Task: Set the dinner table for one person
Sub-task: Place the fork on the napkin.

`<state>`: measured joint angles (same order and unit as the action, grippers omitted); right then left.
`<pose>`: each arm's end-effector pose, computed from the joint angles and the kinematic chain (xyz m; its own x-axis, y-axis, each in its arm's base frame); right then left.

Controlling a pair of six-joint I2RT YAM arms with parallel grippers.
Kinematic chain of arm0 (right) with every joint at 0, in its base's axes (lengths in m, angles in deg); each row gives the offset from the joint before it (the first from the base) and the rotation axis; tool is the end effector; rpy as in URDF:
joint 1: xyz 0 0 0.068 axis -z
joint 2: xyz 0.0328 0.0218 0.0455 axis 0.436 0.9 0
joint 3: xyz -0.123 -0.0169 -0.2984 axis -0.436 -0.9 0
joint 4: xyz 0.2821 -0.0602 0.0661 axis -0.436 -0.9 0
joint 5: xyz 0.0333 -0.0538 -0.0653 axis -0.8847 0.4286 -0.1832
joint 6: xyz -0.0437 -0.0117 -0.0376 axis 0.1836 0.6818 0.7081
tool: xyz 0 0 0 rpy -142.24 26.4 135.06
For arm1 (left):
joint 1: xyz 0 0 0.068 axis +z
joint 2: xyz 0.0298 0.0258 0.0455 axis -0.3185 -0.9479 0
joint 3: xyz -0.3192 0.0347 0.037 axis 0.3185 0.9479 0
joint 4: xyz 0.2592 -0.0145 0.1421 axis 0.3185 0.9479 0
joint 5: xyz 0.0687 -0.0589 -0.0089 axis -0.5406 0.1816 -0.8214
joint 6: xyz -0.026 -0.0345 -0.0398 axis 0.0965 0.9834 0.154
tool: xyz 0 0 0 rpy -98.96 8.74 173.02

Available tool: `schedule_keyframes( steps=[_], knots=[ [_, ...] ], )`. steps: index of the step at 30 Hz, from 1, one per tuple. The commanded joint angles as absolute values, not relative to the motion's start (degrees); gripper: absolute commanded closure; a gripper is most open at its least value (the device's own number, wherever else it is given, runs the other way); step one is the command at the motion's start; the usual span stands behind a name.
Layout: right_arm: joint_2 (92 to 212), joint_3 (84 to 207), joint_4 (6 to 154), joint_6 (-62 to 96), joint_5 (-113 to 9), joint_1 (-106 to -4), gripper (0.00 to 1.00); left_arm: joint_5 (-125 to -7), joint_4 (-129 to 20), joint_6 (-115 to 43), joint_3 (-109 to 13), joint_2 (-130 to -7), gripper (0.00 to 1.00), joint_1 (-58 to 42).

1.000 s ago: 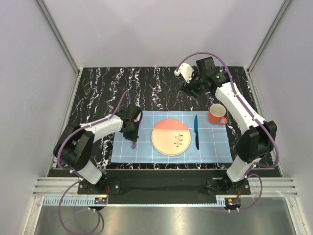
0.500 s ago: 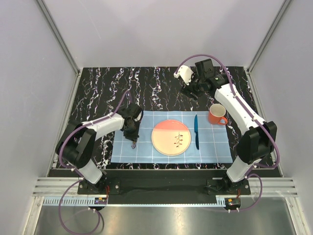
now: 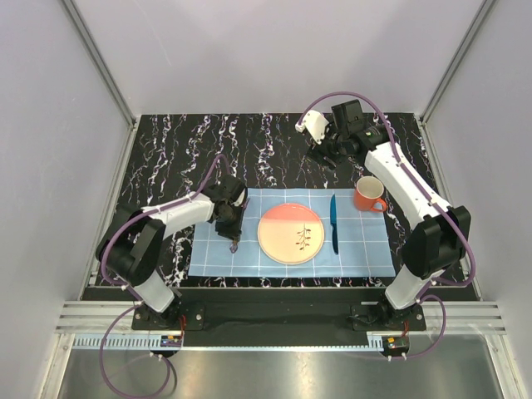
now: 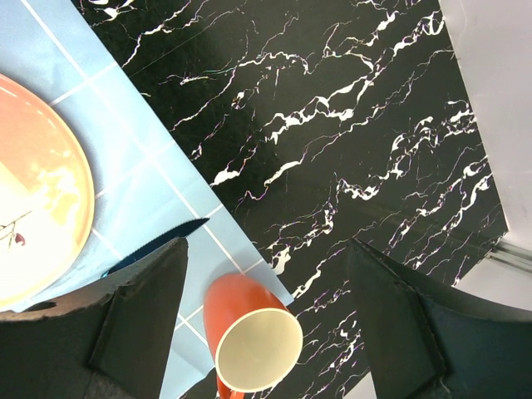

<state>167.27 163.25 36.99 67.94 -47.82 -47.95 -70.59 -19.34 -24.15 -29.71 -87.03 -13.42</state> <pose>0.3875 0.1605 0.3892 -0.1931 -0.8257 -0.5300 -0.7677 0.4636 -0.4425 0.2785 -0.1772 0.1835 -0.9594 0.1350 -0.2477 0.1813 0.9678 -0.1744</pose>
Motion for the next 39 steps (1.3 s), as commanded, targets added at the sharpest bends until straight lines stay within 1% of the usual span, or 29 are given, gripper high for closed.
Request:
schedule_keyframes(
  steps=[1, 3, 6, 7, 8, 13, 14, 39],
  knots=[
    [164.68, 163.42, 39.04, 68.47, -47.00, -48.70, 0.16, -69.85, -20.87, -23.48, -31.79, -86.97, 0.71, -13.68],
    [164.67, 163.42, 39.12, 68.47, -47.00, -48.79, 0.16, -70.29, -20.78, -23.49, -32.05, -87.32, 0.68, -13.60],
    [164.50, 163.25, 39.30, 68.64, -46.82, -48.79, 0.16, -70.21, -20.43, -23.49, -32.58, -87.94, 0.67, -13.60],
    [164.41, 163.07, 39.30, 68.65, -46.65, -48.79, 0.16, -70.12, -20.34, -23.57, -32.58, -88.02, 0.63, -13.60],
    [164.32, 162.99, 39.30, 68.73, -46.56, -48.79, 0.16, -70.12, -20.34, -23.57, -32.76, -88.20, 0.62, -13.60],
    [164.32, 162.72, 39.47, 69.17, -46.12, -48.87, 0.16, -69.51, -19.90, -23.49, -34.25, -88.82, 0.61, -13.60],
    [164.15, 162.63, 39.47, 69.17, -46.12, -48.87, 0.16, -69.33, -19.90, -23.49, -34.43, -88.99, 0.59, -13.60],
    [164.06, 162.55, 39.74, 69.35, -46.12, -48.79, 0.16, -68.71, -19.20, -22.96, -36.54, -89.43, 0.59, -13.68]
  ],
)
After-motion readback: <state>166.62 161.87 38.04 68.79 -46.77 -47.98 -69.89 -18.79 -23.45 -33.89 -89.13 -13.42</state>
